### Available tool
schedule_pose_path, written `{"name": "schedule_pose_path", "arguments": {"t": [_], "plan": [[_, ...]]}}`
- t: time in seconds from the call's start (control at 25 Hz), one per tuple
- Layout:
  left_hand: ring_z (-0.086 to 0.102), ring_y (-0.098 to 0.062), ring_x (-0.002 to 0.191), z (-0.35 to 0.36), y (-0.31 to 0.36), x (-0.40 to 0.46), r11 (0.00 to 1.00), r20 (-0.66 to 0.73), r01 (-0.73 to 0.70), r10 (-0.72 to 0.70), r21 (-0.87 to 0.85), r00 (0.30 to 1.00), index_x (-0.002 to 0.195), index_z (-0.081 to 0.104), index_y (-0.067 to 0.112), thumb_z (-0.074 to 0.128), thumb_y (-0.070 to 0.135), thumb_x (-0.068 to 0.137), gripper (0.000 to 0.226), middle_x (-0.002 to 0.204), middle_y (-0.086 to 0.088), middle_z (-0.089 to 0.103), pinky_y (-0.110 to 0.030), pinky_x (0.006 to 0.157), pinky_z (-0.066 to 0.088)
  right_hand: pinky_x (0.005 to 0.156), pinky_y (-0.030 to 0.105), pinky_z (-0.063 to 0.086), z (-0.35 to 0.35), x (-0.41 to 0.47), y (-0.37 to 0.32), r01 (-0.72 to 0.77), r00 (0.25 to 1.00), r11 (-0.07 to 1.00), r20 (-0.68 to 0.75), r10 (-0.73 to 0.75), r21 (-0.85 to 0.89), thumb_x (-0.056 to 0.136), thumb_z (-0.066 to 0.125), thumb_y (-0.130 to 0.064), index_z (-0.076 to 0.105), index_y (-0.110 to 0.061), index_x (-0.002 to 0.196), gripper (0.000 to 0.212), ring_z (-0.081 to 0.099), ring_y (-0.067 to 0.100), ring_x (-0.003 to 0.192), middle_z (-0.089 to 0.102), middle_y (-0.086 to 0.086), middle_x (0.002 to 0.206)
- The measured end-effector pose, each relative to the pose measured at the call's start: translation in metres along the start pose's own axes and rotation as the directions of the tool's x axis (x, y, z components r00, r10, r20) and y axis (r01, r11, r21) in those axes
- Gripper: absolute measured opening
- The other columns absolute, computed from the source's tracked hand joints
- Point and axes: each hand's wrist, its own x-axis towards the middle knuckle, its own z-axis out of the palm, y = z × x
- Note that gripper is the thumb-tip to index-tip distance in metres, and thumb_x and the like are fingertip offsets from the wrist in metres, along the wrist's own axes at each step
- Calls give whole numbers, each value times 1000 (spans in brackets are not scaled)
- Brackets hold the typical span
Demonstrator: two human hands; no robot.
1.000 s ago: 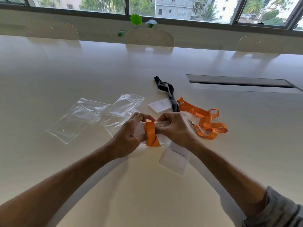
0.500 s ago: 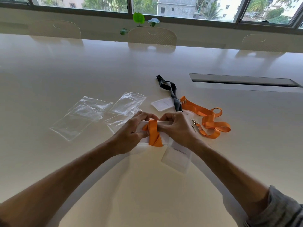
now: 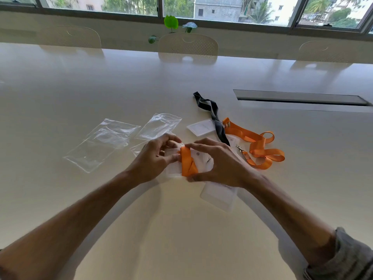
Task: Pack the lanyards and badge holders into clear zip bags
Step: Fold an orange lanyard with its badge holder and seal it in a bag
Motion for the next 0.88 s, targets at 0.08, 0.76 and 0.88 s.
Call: {"name": "schedule_pose_path", "arguments": {"t": [0.08, 0.76, 0.88], "plan": [[64, -7, 89, -11, -4, 1, 965, -114, -58, 89, 256, 989, 106, 65, 22, 72, 30, 84, 25, 94, 6, 66, -31, 78, 53, 77, 6, 34, -4, -1, 4, -21, 1000, 1000, 10, 21, 18, 64, 68, -76, 44, -39, 141, 88, 50, 2, 105, 57, -11, 131], [56, -19, 91, -44, -3, 2, 740, -174, 147, -42, 656, 984, 129, 52, 23, 72, 71, 54, 91, 94, 6, 58, -41, 93, 42, 93, 42, 42, -3, 55, -11, -260, 961, 964, -112, 254, -49, 87, 52, -63, 75, -25, 101, 47, 56, 9, 87, 71, -4, 110], [52, -15, 83, -43, -1, -1, 739, -193, 120, 13, 662, 981, 126, 54, 24, 61, 76, 51, 92, 90, 8, 57, -39, 89, 43, 93, 46, 45, 9, 69, -25, -336, 934, 942, -137, 331, -16, 86, 64, -48, 74, -24, 87, 26, 58, 12, 77, 67, -8, 84]]}}
